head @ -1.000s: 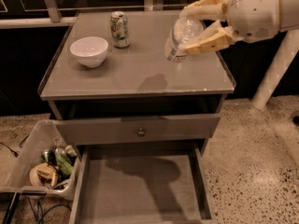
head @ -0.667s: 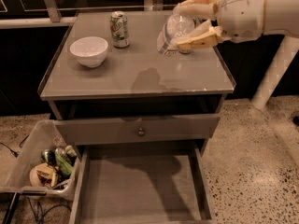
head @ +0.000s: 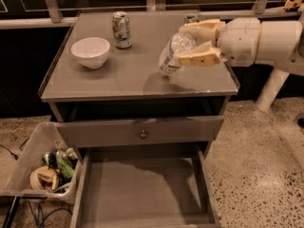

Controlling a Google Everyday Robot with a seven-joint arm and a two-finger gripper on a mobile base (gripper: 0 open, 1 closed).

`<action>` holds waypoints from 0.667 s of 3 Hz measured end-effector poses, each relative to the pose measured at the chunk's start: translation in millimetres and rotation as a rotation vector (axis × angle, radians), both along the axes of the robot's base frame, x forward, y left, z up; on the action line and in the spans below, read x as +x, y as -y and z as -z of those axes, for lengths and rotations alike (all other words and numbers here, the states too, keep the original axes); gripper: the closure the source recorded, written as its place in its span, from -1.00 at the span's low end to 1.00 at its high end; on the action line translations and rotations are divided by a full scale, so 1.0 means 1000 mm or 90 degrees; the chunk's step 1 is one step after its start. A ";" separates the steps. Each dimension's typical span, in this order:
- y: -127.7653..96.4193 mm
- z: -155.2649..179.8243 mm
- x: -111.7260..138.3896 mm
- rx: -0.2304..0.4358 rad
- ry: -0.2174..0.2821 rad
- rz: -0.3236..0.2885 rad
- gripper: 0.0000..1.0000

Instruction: Pick blue plastic bottle from middle drawer and place on counter

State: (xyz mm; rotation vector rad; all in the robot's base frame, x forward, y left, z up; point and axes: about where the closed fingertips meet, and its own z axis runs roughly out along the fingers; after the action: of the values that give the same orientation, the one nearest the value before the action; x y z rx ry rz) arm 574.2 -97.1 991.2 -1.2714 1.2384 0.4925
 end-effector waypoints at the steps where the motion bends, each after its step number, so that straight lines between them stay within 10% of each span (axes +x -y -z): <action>1: 0.016 0.038 -0.003 0.033 -0.084 0.032 1.00; 2: 0.026 0.069 -0.007 0.038 -0.153 0.065 1.00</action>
Offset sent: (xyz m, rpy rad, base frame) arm -0.0117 -0.0439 -0.1046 0.0700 0.3589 -0.1712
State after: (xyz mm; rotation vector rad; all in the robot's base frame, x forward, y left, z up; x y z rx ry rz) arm 567.5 -123.1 922.1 -1.1149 1.4704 0.6164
